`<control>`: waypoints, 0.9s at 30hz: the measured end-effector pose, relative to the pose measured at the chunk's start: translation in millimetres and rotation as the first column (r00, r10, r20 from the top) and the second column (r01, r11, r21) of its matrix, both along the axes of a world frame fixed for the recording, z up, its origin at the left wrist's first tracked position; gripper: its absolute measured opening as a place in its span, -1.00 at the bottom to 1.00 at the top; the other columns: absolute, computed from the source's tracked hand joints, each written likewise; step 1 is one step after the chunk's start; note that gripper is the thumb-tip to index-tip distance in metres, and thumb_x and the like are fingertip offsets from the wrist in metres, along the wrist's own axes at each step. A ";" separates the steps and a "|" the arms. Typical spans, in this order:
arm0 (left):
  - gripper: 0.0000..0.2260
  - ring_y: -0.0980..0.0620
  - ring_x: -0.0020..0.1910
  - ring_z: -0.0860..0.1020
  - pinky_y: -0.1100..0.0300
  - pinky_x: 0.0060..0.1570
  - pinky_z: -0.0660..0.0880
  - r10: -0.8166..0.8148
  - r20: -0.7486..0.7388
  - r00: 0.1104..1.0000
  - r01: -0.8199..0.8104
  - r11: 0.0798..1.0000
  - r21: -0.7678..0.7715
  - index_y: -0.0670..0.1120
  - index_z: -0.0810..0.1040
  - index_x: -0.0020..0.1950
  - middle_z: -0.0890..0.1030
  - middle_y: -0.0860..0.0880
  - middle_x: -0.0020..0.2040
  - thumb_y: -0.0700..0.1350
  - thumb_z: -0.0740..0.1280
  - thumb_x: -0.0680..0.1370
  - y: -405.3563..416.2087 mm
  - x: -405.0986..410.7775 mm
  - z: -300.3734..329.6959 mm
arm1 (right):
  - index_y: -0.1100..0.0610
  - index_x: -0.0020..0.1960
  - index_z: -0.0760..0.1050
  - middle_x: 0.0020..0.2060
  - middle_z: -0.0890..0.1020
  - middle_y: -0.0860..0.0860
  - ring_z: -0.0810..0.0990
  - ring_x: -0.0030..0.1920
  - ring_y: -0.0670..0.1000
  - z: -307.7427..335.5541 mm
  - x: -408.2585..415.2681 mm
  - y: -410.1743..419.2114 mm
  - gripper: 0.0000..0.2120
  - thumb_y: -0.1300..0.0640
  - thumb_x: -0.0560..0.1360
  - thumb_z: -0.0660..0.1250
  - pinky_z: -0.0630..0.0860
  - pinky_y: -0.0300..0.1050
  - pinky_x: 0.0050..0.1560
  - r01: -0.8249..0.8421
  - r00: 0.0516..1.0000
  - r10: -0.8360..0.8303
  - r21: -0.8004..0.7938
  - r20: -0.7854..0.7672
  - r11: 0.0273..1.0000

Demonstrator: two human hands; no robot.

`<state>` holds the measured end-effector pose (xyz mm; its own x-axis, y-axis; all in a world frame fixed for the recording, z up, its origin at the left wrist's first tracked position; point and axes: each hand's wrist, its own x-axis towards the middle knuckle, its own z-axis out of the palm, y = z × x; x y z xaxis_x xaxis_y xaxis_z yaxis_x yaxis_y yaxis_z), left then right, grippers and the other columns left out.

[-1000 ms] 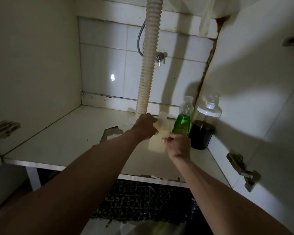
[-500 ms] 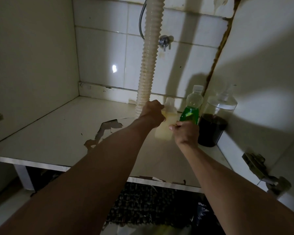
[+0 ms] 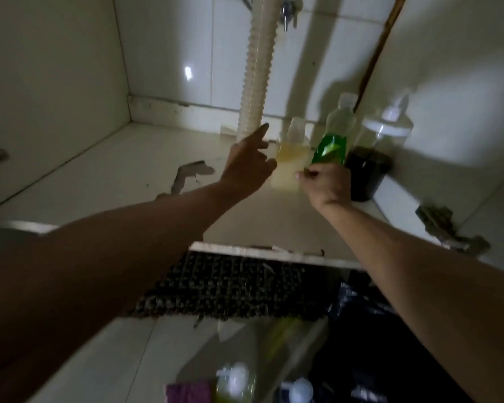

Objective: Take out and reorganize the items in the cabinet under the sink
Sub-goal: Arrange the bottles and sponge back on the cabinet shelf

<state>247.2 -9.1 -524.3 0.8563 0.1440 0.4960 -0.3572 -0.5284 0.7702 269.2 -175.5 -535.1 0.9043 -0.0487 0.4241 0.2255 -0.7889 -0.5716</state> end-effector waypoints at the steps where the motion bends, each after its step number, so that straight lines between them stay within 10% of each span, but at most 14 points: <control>1: -0.44 0.07 -0.10 0.64 0.17 0.00 0.62 -0.013 0.039 0.999 0.011 0.999 0.036 -0.05 0.41 0.47 0.65 -0.06 0.07 -0.23 0.44 0.48 5.2 -15.6 -5.5 | 0.22 0.00 0.70 -0.09 0.73 0.12 0.68 -0.02 0.08 -0.7 -9.5 0.7 -0.76 0.04 0.52 0.44 0.53 -0.21 0.04 -0.028 1.000 0.028 0.003 0.006 1.000; 4: -0.71 0.16 -0.21 0.61 0.32 -0.07 0.55 -0.063 0.092 0.994 0.052 0.991 0.122 -0.04 0.58 0.19 0.67 0.05 -0.18 -0.17 0.44 0.48 19.5 -62.6 -18.0 | 0.23 -0.03 0.69 -0.22 0.73 0.10 0.72 -0.19 0.07 -3.6 -32.5 2.4 -0.82 0.10 0.50 0.46 0.66 0.07 -0.01 -0.166 0.986 0.163 0.069 0.036 0.984; 12: -0.75 0.13 -0.28 0.57 0.21 -0.25 0.58 -0.410 -0.219 0.885 0.454 0.864 0.217 -0.09 0.54 0.10 0.61 0.02 -0.20 -0.12 0.50 0.47 64.0 -168.6 -68.0 | 0.15 0.01 0.70 -0.33 0.71 -0.02 0.69 -0.38 -0.14 -9.1 -125.1 11.8 -0.90 0.19 0.51 0.44 0.69 -0.13 -0.19 -0.467 0.874 0.430 -0.141 -0.226 0.873; 19: -0.31 0.15 0.17 0.46 0.34 0.11 0.42 -0.295 -0.704 0.646 0.685 0.630 0.364 -0.01 0.32 0.46 0.48 0.07 0.28 0.07 0.53 0.41 62.6 -210.3 -113.1 | -0.03 0.42 0.43 0.20 0.63 -0.12 0.61 0.12 -0.12 -41.1 -183.2 -7.4 -0.44 0.06 0.42 0.37 0.55 -0.02 0.23 -0.666 0.536 0.212 -0.256 -0.817 0.701; 27: -0.39 0.06 0.21 0.50 0.26 0.11 0.43 -0.211 -0.729 0.651 0.659 0.634 0.405 -0.02 0.45 0.36 0.53 0.04 0.26 0.07 0.56 0.38 39.0 -228.1 -155.7 | -0.10 0.50 0.24 0.33 0.46 -0.14 0.49 0.25 -0.06 -88.1 -238.2 -35.9 -0.10 -0.25 0.27 0.53 0.42 -0.15 0.16 -0.587 0.465 0.042 -0.272 -0.885 0.763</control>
<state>19.1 30.0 -679.9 0.8392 -0.4587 -0.2923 -0.2906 -0.8324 0.4719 31.0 -211.4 -623.2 0.7300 0.2743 -0.6260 0.1884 -0.9612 -0.2015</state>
